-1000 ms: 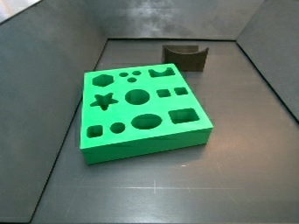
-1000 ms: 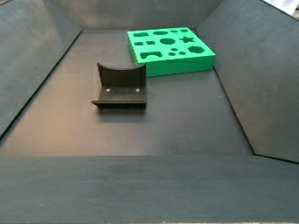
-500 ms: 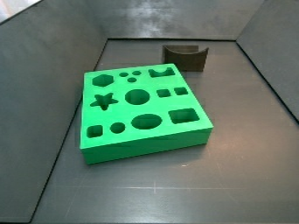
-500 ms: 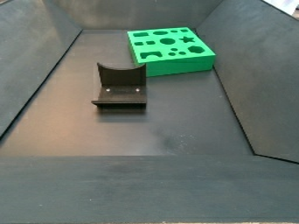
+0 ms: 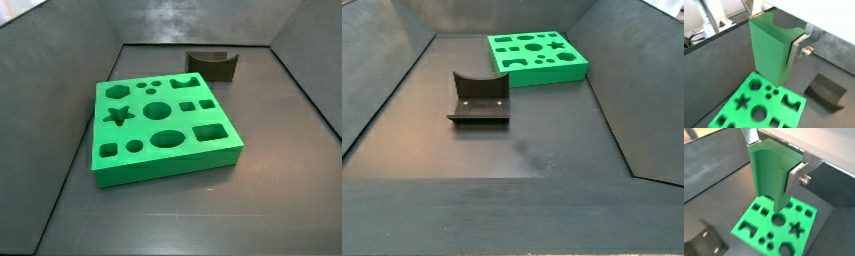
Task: Pick up the arch object. Move up. Move to above the board. Insert the arch object.
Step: Move to above the board, then insert the arch object.
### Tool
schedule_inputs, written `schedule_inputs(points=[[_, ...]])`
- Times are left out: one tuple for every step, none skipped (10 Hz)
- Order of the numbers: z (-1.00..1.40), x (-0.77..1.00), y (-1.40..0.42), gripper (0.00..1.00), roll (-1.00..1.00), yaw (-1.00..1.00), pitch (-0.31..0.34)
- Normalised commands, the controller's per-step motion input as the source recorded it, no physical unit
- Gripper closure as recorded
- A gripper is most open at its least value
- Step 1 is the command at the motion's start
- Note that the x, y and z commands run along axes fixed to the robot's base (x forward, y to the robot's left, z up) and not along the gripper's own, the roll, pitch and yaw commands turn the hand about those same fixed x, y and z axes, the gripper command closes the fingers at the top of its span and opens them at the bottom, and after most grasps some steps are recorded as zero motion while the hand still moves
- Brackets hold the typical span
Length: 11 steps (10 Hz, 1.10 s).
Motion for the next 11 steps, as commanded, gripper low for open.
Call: schedule_inputs(points=[[0.08, 0.21, -0.86, 1.00, 0.02, 0.01, 0.125], [0.05, 0.16, -0.46, 1.00, 0.03, 0.01, 0.126], [0.04, 0.10, -0.24, 1.00, 0.04, 0.01, 0.102], [-0.44, 0.23, 0.58, 1.00, 0.09, 0.39, 0.073], [-0.52, 0.12, 0.60, 1.00, 0.06, 0.46, 0.050], [-0.63, 0.00, 0.61, 1.00, 0.03, 0.50, 0.000], [-0.68, 0.00, 0.62, 1.00, 0.01, 0.50, 0.000], [-0.73, 0.00, 0.63, 1.00, 0.00, 0.50, -0.011], [-0.82, -0.01, 0.65, 1.00, 0.01, 0.50, -0.067], [-0.94, -0.05, 0.64, 1.00, 0.03, 0.50, -0.146], [-0.89, -0.06, 0.56, 1.00, 0.05, 0.54, -0.170]])
